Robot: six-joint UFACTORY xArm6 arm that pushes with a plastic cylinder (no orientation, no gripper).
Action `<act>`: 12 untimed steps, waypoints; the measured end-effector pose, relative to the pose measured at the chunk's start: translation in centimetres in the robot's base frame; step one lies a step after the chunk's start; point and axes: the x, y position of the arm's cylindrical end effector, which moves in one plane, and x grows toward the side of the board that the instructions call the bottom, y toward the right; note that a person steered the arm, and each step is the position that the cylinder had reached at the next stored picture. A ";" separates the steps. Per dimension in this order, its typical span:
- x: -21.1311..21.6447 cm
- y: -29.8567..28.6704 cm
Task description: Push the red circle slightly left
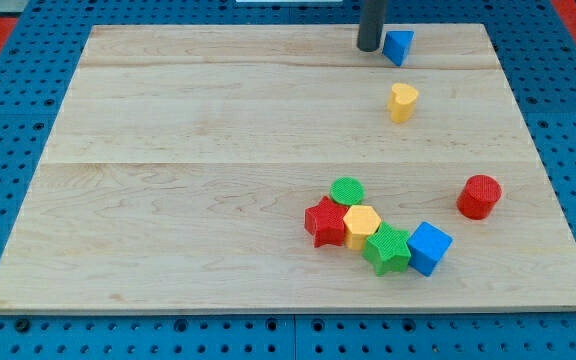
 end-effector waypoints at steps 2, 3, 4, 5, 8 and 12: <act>1.4 -6.1; 4.4 -6.2; 8.1 -6.6; 11.2 -7.5; 20.1 3.4; 25.9 16.0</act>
